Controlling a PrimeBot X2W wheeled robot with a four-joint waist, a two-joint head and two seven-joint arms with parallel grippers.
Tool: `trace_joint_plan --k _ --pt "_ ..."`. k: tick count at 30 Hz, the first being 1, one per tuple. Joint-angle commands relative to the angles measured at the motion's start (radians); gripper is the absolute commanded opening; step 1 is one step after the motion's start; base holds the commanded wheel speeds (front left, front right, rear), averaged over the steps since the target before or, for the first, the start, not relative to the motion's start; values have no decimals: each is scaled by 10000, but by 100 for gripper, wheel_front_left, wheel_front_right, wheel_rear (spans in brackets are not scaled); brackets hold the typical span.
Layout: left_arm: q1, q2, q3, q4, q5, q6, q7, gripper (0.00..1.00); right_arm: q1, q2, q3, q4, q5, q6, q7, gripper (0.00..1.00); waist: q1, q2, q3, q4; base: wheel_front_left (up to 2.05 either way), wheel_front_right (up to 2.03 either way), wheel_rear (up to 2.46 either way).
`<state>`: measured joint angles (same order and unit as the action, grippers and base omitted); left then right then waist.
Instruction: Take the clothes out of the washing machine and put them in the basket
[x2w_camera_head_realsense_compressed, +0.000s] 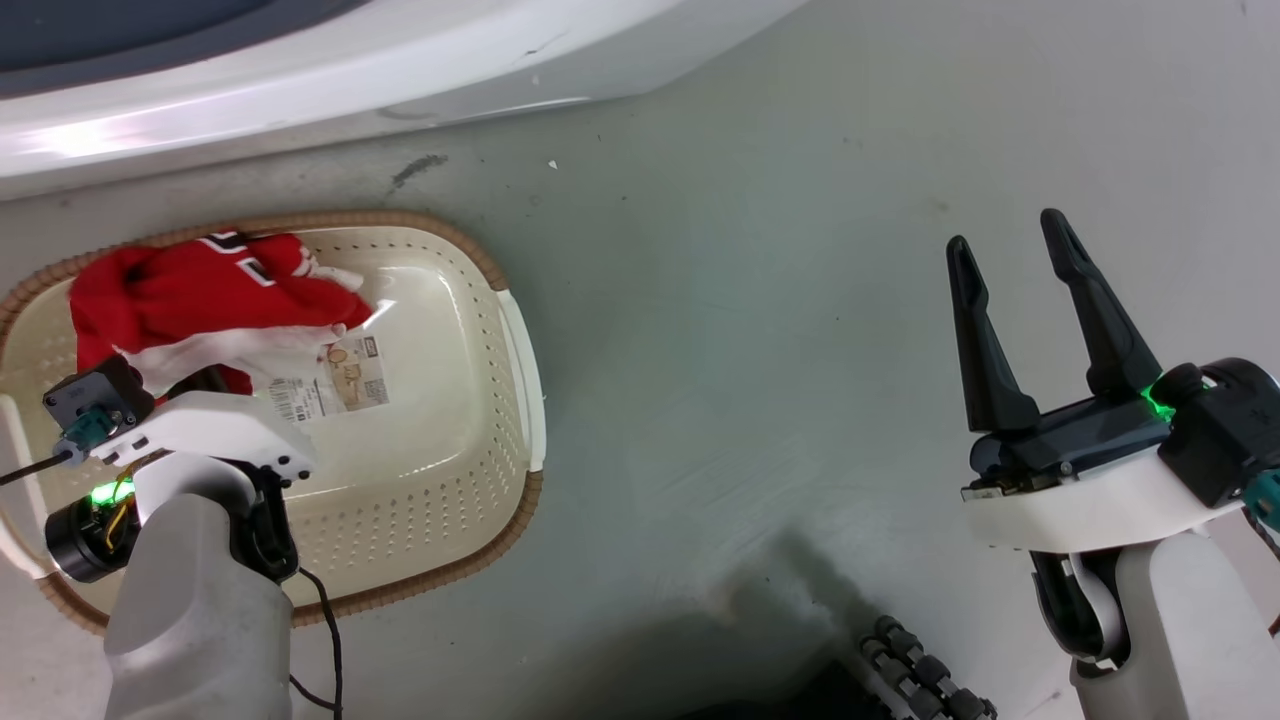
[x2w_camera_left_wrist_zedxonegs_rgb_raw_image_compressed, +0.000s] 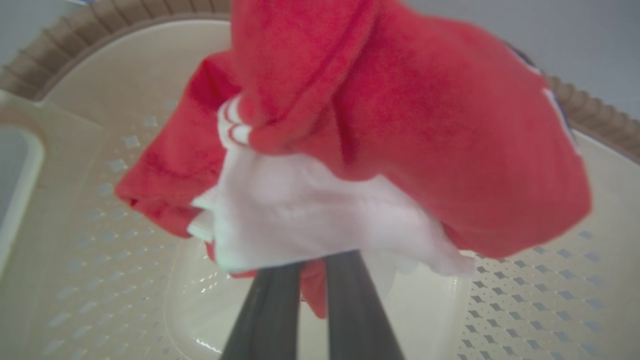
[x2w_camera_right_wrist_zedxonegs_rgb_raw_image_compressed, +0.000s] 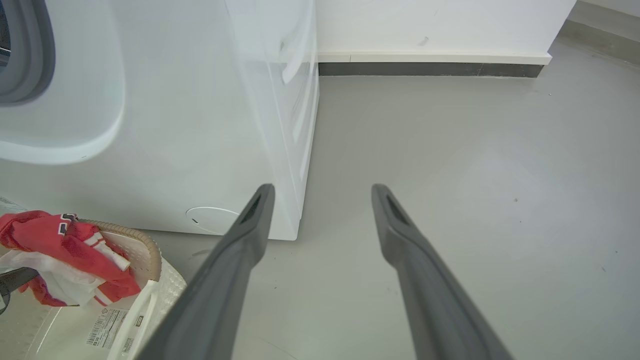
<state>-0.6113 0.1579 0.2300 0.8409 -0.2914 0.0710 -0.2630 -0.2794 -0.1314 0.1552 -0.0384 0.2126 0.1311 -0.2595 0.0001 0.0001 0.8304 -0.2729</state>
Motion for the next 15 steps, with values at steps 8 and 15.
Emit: trace_joint_plan --k 8,15 --pt "-368 93 533 735 165 16 -25 100 -338 16 -36 31 83 -7 -62 100 -1 -1 139 -87 0 0 0" --pt "261 -154 724 1191 294 -452 -26 100 -110 92 -48 171 -94 -7 -63 100 -1 -1 -1042 144 0 0 0"
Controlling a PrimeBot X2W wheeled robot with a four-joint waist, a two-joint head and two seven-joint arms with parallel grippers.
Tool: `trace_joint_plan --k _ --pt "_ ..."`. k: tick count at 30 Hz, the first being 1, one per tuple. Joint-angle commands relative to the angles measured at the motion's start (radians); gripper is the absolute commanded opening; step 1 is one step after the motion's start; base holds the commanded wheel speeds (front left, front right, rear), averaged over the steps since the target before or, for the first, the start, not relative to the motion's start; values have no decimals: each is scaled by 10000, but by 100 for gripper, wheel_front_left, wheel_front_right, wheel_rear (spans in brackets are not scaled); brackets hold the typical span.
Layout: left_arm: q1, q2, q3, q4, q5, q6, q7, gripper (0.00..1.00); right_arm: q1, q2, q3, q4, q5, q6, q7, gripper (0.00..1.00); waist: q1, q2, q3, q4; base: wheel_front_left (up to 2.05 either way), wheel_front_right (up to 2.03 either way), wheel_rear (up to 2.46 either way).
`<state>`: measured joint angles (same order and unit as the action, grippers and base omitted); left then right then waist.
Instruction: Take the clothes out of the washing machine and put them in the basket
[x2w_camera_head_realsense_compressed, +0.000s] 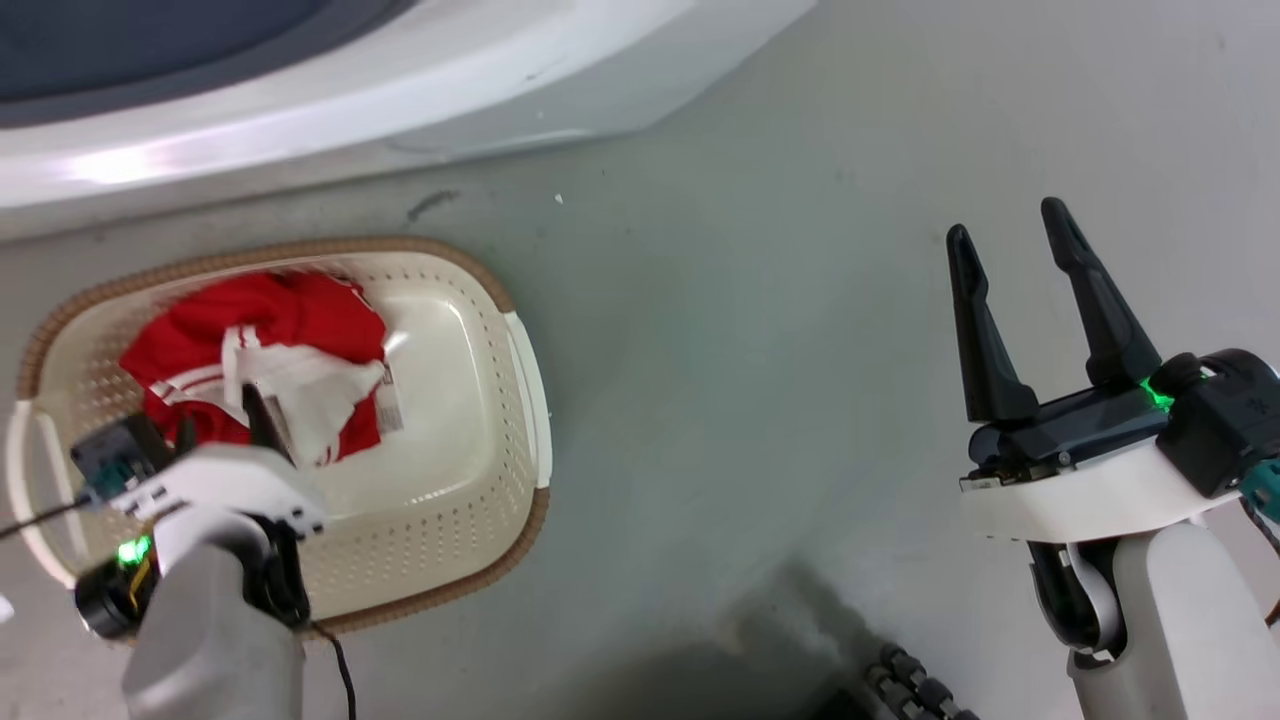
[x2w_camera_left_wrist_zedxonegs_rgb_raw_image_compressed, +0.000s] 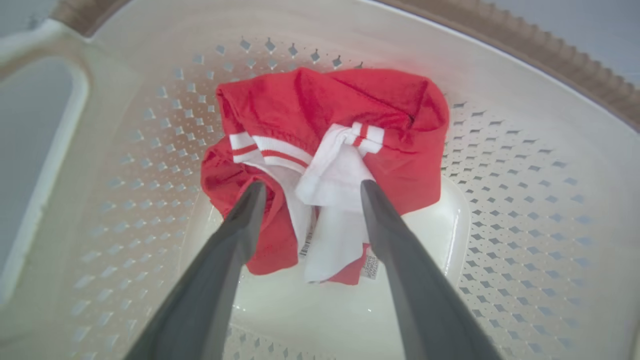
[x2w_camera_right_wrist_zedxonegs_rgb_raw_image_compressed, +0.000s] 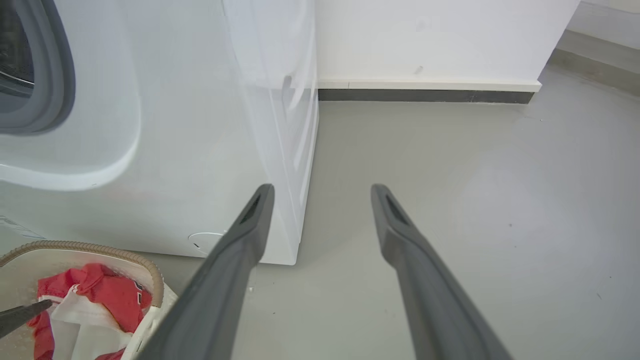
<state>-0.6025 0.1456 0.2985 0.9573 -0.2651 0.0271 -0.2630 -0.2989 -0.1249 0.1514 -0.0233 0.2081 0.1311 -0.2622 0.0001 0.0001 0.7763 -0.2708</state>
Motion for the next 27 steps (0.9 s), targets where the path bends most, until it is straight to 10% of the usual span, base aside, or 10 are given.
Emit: trace_joint_plan --k 1,27 --pt "308 -73 121 12 20 -70 -26 100 139 53 -2 42 -70 -7 -37 100 -1 -1 -781 162 0 0 0" --pt "3192 -957 -650 -3893 772 -1000 -26 100 1740 389 -204 292 -808 -7 321 100 -1 -1 -4657 1245 0 0 0"
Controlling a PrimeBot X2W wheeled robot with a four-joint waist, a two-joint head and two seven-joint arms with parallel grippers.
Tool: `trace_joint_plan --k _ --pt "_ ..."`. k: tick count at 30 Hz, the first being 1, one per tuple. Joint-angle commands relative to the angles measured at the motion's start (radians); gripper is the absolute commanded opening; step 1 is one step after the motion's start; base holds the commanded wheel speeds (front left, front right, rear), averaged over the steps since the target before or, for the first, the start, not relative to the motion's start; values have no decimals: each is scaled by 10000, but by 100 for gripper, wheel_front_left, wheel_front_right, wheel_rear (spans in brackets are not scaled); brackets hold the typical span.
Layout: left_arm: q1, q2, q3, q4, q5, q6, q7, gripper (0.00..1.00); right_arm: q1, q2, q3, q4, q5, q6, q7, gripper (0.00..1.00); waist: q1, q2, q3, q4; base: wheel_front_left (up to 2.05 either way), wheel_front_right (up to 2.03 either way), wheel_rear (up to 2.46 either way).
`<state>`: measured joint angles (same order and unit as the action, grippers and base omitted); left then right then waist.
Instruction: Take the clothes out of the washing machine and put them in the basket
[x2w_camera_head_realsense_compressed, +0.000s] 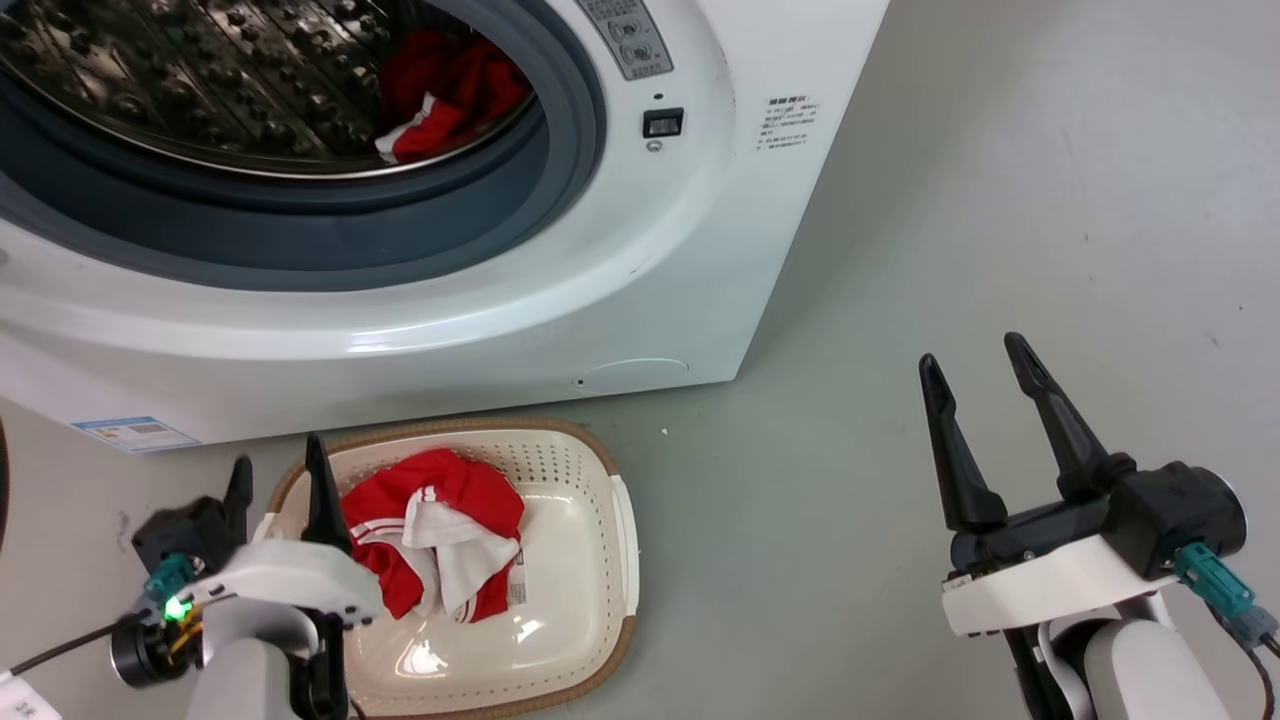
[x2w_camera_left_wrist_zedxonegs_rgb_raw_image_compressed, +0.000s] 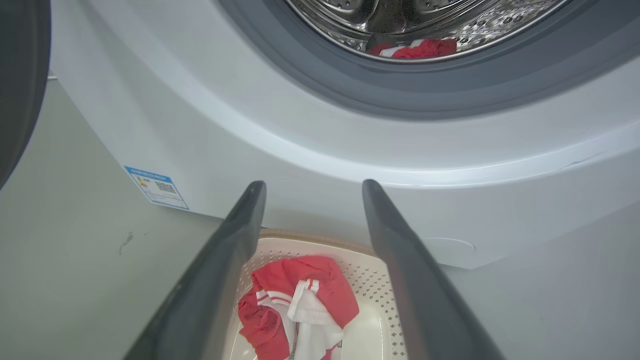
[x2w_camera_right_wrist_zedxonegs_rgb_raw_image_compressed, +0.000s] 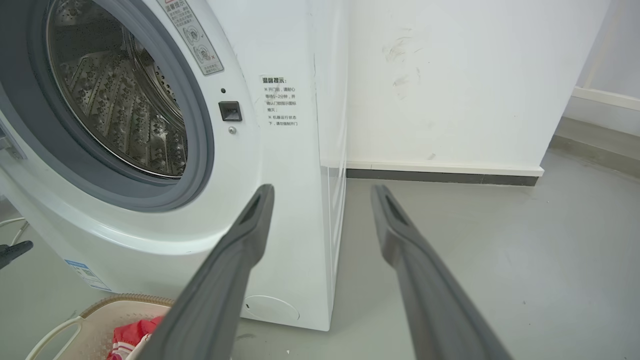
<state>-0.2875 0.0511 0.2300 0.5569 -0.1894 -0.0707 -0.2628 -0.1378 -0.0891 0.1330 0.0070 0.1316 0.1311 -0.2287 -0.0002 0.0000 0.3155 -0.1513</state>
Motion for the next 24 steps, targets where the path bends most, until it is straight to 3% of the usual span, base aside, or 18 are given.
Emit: trace_joint_plan --k 1,11,20,21,24 --pt "63 -5 -47 -182 -38 14 -28 100 178 44 -28 -24 -56 -7 -20 100 2 0 -113 58 0 0 0" --pt "-605 131 -421 -1722 544 92 -28 100 314 193 35 -95 -48 -7 74 100 2 0 -453 -302 0 0 0" --pt "-2427 918 -562 -806 897 -76 -28 100 76 295 236 12 95 -7 1 100 2 0 -218 -1135 0 0 0" --pt "-3151 1306 -603 -272 927 -139 147 100 -45 329 290 61 192 -7 -23 100 2 0 25 -1485 0 0 0" --pt "-3903 1682 -648 309 789 -250 630 100 -126 356 319 144 321 -7 -107 100 2 0 332 -1830 0 0 0"
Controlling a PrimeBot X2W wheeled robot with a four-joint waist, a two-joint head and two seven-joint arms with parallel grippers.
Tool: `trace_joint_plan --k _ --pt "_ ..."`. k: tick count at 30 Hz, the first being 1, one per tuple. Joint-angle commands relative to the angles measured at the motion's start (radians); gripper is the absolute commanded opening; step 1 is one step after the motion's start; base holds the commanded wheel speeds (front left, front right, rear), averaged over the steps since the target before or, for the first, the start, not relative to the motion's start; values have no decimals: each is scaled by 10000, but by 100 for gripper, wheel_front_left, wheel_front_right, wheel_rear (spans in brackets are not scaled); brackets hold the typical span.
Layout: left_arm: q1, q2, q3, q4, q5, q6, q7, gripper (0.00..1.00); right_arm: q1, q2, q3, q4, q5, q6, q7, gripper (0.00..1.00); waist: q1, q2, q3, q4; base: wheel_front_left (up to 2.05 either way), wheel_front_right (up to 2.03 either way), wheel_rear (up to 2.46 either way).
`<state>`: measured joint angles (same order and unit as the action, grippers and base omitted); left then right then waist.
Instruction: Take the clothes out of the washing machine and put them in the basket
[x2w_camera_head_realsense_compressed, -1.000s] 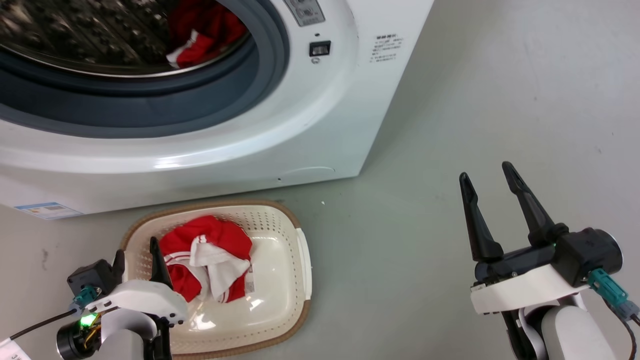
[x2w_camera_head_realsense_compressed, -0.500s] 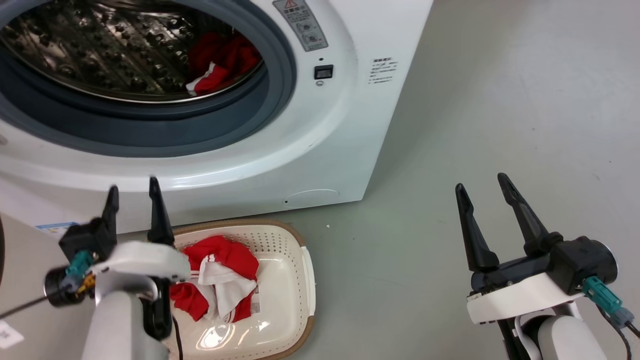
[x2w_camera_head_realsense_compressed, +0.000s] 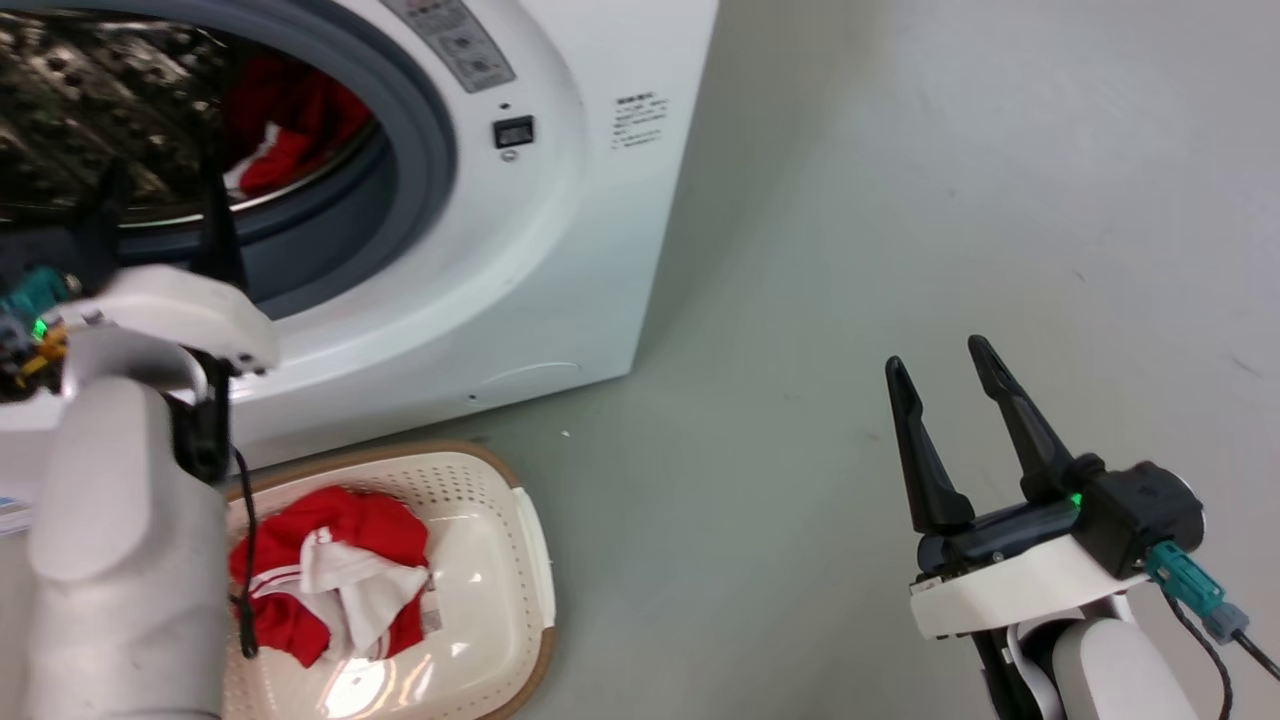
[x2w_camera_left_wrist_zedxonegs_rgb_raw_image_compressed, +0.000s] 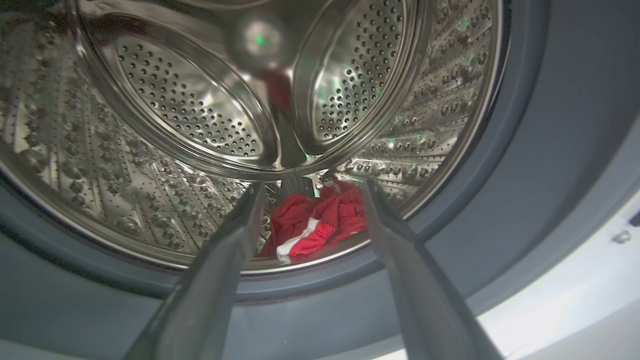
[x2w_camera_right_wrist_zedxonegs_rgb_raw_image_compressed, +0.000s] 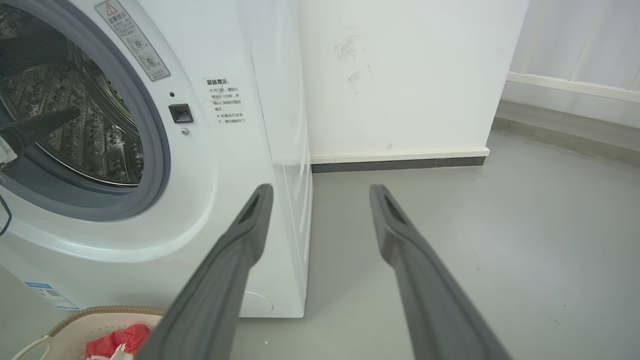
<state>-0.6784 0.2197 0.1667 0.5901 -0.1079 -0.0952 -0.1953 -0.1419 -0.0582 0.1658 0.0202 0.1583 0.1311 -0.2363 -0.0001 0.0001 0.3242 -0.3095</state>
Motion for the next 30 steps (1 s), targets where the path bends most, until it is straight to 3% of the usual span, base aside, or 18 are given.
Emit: trace_joint_plan --k 1,14,19,30 --pt "-243 205 -28 151 -12 -35 120 100 -104 54 34 45 97 -7 -39 100 1 -1 363 -382 0 0 0" --pt "-3174 2225 -332 1670 64 -219 3204 100 -822 100 533 656 847 -7 -282 100 1 -1 2322 -1724 0 0 0" --pt "-4733 3054 -734 1591 252 -264 5454 100 -1173 95 962 578 1383 -7 -291 100 1 -1 3280 -2150 0 0 0" --pt "-6322 3541 -1451 829 454 -272 9102 100 -1462 96 1353 429 1880 -7 -291 100 1 -1 4249 -2547 0 0 0"
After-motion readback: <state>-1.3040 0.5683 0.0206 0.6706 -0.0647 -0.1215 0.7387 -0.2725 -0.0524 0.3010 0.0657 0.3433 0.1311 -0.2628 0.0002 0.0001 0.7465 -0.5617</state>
